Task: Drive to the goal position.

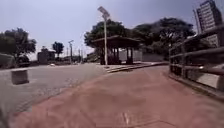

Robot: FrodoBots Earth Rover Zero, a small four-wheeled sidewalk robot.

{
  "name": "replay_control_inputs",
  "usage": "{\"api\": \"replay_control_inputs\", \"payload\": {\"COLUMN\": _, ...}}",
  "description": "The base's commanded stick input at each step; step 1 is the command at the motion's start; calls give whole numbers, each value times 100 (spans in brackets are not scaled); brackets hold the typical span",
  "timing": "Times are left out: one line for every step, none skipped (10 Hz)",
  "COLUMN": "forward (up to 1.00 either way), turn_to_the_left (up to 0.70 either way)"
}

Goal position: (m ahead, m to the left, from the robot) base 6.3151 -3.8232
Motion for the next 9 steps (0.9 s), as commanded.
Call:
{"api": "replay_control_inputs", "payload": {"forward": 100, "turn_to_the_left": -6}}
{"api": "replay_control_inputs", "payload": {"forward": 100, "turn_to_the_left": -27}}
{"api": "replay_control_inputs", "payload": {"forward": 100, "turn_to_the_left": -33}}
{"api": "replay_control_inputs", "payload": {"forward": 100, "turn_to_the_left": -39}}
{"api": "replay_control_inputs", "payload": {"forward": 100, "turn_to_the_left": -39}}
{"api": "replay_control_inputs", "payload": {"forward": 100, "turn_to_the_left": -39}}
{"api": "replay_control_inputs", "payload": {"forward": 100, "turn_to_the_left": -38}}
{"api": "replay_control_inputs", "payload": {"forward": 100, "turn_to_the_left": -37}}
{"api": "replay_control_inputs", "payload": {"forward": 100, "turn_to_the_left": -36}}
